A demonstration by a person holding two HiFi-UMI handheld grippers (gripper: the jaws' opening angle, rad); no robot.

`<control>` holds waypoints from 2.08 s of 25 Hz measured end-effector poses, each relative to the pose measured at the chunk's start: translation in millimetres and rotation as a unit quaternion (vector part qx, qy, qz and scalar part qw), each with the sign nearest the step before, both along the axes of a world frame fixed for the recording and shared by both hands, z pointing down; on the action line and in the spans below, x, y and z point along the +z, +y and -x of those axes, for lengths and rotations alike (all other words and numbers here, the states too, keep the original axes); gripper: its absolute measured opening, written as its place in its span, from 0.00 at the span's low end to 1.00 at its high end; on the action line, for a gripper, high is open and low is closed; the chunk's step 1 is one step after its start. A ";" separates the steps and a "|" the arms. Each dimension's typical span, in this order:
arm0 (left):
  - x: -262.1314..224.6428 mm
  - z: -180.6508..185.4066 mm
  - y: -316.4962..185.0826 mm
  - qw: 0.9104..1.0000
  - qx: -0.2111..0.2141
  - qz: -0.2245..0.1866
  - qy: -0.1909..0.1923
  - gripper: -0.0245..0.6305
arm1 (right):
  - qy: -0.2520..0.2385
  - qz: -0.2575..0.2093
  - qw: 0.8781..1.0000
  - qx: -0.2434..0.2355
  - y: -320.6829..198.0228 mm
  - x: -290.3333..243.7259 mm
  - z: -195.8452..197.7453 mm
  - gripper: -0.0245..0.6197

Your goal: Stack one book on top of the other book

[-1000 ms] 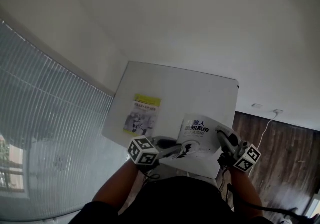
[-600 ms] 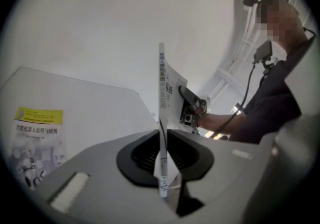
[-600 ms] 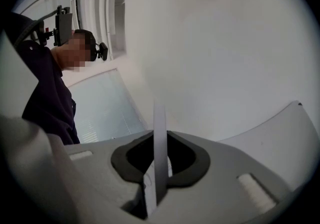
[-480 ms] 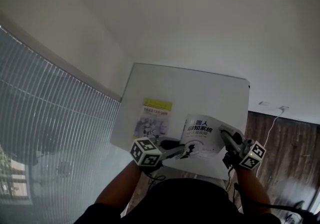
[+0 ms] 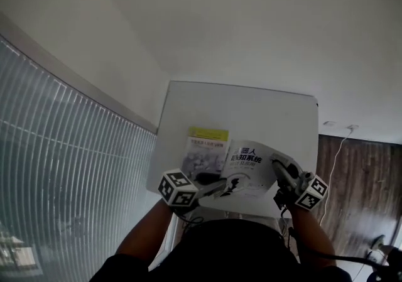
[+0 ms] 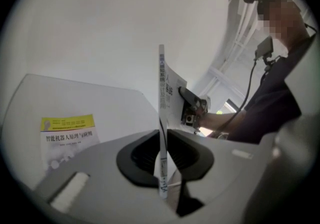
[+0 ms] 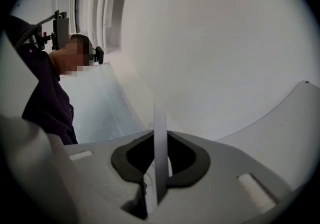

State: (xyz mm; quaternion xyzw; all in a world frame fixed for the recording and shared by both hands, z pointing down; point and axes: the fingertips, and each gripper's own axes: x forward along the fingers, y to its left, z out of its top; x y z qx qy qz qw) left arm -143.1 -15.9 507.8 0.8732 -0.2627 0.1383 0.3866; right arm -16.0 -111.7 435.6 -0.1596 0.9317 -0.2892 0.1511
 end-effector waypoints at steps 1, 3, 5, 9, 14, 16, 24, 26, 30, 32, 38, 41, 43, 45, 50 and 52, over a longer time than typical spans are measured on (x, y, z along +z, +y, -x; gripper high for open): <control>3.5 3.1 -1.3 1.000 0.001 -0.001 0.005 0.12 | 0.004 0.002 1.000 0.005 -1.7 3.7 3.2 0.11; 7.4 11.6 -2.7 1.000 0.006 -0.003 0.015 0.12 | 0.013 0.005 1.000 0.013 -5.1 8.8 12.3 0.11; 12.1 24.3 -1.9 1.000 0.011 -0.006 0.024 0.12 | 0.020 0.005 1.000 0.016 -5.0 14.2 25.4 0.11; 16.2 60.4 9.6 0.999 0.011 -0.011 0.035 0.12 | 0.033 0.007 0.999 0.021 8.7 17.1 60.9 0.11; -34.5 113.8 15.6 1.000 0.018 -0.002 0.025 0.12 | 0.031 0.017 0.999 0.042 18.6 -35.5 112.1 0.11; -32.6 125.8 9.0 1.000 0.016 0.004 0.024 0.12 | 0.031 0.020 0.998 0.056 19.4 -38.0 122.2 0.11; -26.4 133.5 0.0 0.999 0.026 0.023 0.030 0.12 | 0.043 0.022 0.994 0.093 18.6 -31.2 126.6 0.11; -27.2 134.6 1.4 0.999 0.027 0.024 0.031 0.12 | 0.046 0.022 0.995 0.087 19.5 -31.7 127.7 0.11; -29.3 135.1 4.0 0.999 0.021 0.031 0.035 0.12 | 0.055 0.025 0.996 0.061 16.9 -32.8 131.0 0.11; -30.1 139.1 6.8 0.999 0.010 0.039 0.034 0.12 | 0.051 0.032 0.997 0.049 14.6 -29.9 136.7 0.11; -19.3 119.8 10.8 0.997 -0.028 0.059 0.041 0.12 | 0.050 0.048 0.998 -0.001 4.3 -14.7 125.7 0.11; -19.5 119.8 15.7 0.996 -0.038 0.067 0.039 0.12 | 0.048 0.052 0.997 -0.023 4.9 -9.6 128.5 0.11; -10.3 131.4 16.7 0.996 -0.040 0.069 0.039 0.12 | 0.048 0.057 0.997 -0.028 4.8 0.9 141.6 0.11; 10.1 134.6 15.5 0.996 -0.042 0.072 0.040 0.12 | 0.050 0.063 0.996 -0.030 3.0 21.8 145.9 0.11; 64.7 128.1 -2.2 0.994 -0.047 0.090 0.044 0.12 | 0.065 0.080 0.994 -0.037 -15.2 75.2 138.5 0.11; 73.3 129.3 -7.5 0.993 -0.050 0.097 0.045 0.12 | 0.067 0.087 0.993 -0.039 -21.0 83.5 139.4 0.11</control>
